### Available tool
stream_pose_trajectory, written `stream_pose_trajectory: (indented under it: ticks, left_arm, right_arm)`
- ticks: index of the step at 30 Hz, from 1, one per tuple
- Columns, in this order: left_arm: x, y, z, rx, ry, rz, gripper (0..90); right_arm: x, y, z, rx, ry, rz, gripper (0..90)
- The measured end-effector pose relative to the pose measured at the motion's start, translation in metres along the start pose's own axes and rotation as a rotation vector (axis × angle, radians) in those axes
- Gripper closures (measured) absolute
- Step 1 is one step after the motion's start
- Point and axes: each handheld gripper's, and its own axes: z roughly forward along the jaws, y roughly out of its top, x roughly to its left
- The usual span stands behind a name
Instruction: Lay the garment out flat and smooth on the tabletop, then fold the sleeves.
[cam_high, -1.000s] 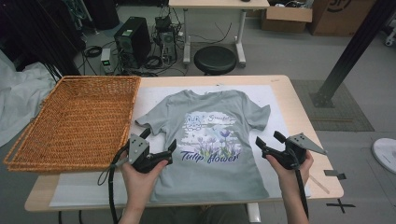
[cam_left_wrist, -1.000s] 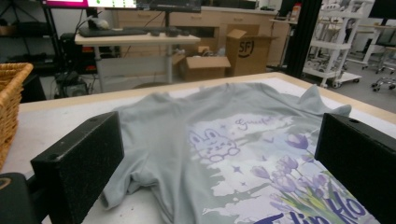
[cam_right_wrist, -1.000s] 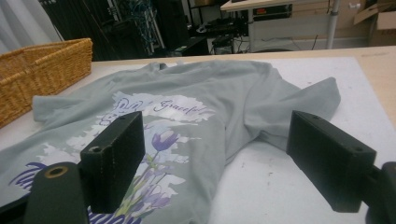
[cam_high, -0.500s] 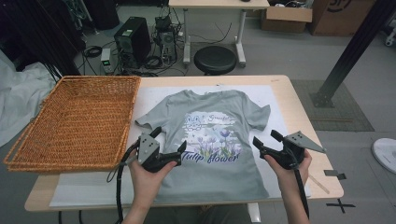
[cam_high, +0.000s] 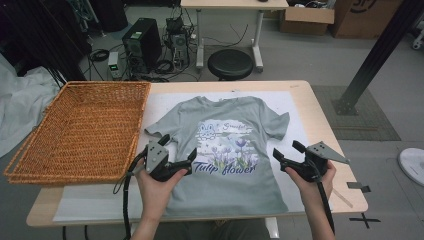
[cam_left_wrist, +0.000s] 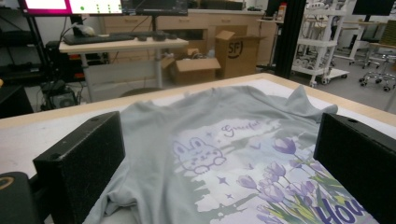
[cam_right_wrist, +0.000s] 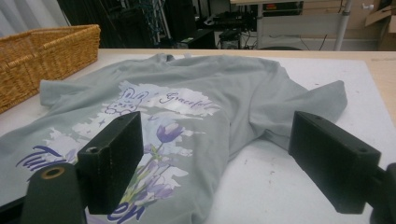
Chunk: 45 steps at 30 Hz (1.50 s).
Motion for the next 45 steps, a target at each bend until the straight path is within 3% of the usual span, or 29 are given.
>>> stream_pose_trajectory:
  ticks: [15, 25, 33, 45]
  left_arm:
    - [0.002, 0.000, -0.004, -0.015, 0.020, -0.006, 2.3]
    - [0.011, 0.000, -0.005, -0.009, 0.028, -0.002, 2.9]
    - [0.015, -0.002, -0.003, -0.002, 0.044, 0.004, 4.5]
    - [0.019, -0.003, 0.003, 0.007, 0.059, -0.010, 4.8]
  right_arm:
    - [-0.002, 0.000, -0.001, -0.033, -0.015, 0.044, 16.1]
    - [0.000, 0.001, 0.003, -0.042, 0.010, 0.074, 18.2]
    - [-0.007, 0.001, 0.010, -0.054, 0.007, 0.089, 24.4]
    - [-0.017, 0.004, 0.018, -0.054, 0.000, 0.109, 25.9]
